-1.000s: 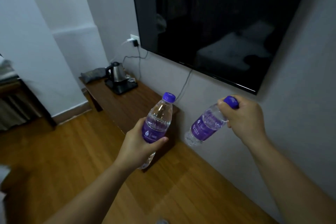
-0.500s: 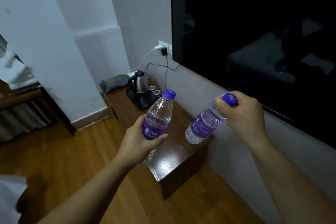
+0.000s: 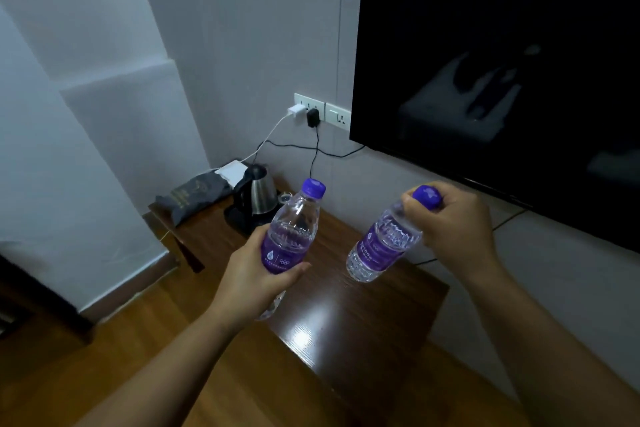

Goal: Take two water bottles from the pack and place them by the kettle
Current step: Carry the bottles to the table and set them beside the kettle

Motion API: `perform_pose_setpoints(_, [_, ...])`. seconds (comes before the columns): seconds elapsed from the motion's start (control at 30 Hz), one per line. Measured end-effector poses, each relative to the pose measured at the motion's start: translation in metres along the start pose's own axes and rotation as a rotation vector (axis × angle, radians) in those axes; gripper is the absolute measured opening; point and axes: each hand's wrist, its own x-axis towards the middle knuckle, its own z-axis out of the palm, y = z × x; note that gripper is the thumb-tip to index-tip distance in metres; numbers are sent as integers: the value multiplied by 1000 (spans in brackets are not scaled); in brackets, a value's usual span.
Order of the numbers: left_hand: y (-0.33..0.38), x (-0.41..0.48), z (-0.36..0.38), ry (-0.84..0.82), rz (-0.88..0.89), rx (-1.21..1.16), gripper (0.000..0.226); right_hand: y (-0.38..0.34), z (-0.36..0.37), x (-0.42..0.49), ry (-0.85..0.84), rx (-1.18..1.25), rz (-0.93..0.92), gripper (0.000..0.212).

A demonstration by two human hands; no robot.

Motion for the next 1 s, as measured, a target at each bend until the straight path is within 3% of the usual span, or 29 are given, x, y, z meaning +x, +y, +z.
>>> perform_pose_setpoints(0.27, [-61,91,-71,-71,35,-45,66,-43,98,51,34,-21,30,9])
perform_pose_setpoints(0.6, [-142,238,-123,-144,35,-40,76,-22,231,155,57,-20,100,6])
perform_pose_setpoints(1.0, [-230,372,-140,-297,-83,-172,66,-35,335,240,106,-226,234,32])
